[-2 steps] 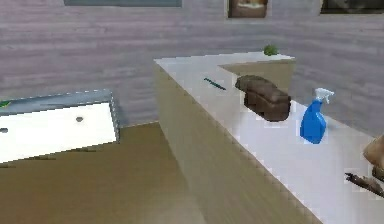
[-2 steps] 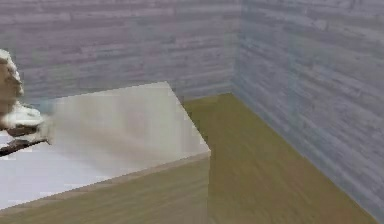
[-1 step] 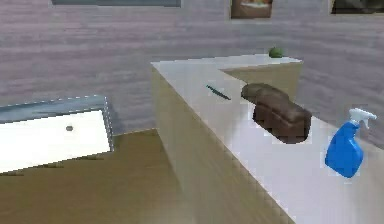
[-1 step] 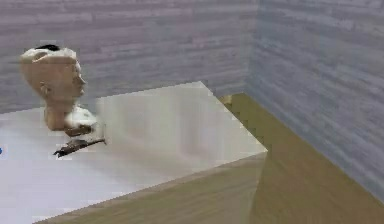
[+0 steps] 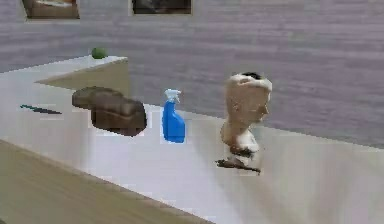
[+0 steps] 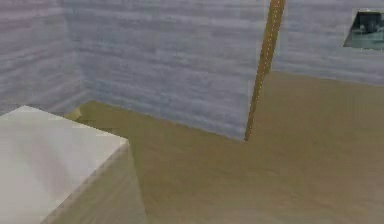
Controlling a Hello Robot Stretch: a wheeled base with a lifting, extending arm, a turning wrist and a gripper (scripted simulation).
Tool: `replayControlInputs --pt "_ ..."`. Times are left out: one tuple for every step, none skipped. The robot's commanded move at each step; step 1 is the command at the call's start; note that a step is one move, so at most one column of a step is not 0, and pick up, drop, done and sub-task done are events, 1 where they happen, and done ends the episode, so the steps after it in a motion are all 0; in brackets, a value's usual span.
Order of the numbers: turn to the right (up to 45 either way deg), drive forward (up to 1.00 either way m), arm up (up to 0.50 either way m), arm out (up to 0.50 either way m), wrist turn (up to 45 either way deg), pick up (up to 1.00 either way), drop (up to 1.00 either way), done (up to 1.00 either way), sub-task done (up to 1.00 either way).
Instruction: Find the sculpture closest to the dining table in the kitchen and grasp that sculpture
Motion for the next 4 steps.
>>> replayControlInputs --pt "45.0 0.00 0.00 0.00 0.0 0.00 0.00 0.00 0.00" --pt "45.0 0.00 0.00 0.00 0.0 0.00 0.00 0.00 0.00" --pt "24.0 0.00 0.00 0.00 0.0 0.00 0.00 0.00 0.00" --pt "0.0 0.75 0.00 0.00 0.0 0.00 0.00 0.00 0.00"
